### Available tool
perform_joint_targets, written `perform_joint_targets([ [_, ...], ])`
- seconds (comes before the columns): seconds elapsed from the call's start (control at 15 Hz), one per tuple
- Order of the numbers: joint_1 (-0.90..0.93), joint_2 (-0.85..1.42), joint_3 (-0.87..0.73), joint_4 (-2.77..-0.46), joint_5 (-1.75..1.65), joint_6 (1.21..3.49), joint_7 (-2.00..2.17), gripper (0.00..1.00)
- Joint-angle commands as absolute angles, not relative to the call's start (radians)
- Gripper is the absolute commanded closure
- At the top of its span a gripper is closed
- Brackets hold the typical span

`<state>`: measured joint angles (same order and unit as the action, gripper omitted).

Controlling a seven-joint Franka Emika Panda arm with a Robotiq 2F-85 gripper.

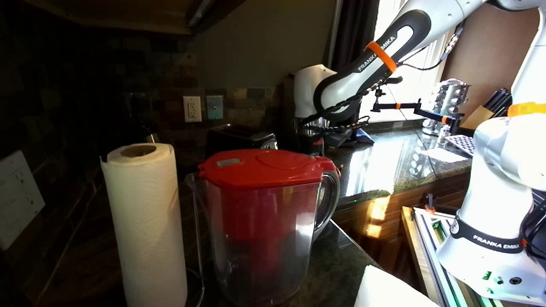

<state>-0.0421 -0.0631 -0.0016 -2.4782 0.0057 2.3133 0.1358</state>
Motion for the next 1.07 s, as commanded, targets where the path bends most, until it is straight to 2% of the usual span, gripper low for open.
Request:
perform_joint_targets([
  [0.0, -0.037, -0.047, -0.004, -2.493, -0.044, 2.366, 0.172, 0.0],
  [0.6, -0.032, -0.003, -0.004, -2.491, -0.053, 2.39, 0.245, 0.0],
  [0.67, -0.032, 0.0, -0.004, -2.491, -0.052, 2.391, 0.257, 0.02],
  [0.8, -0.03, 0.003, -0.005, -2.489, -0.049, 2.39, 0.274, 0.15],
  [0.87, -0.03, 0.006, -0.005, -2.489, -0.047, 2.391, 0.28, 0.3],
  [1.0, -0.03, 0.008, -0.006, -2.489, -0.048, 2.393, 0.293, 0.46],
])
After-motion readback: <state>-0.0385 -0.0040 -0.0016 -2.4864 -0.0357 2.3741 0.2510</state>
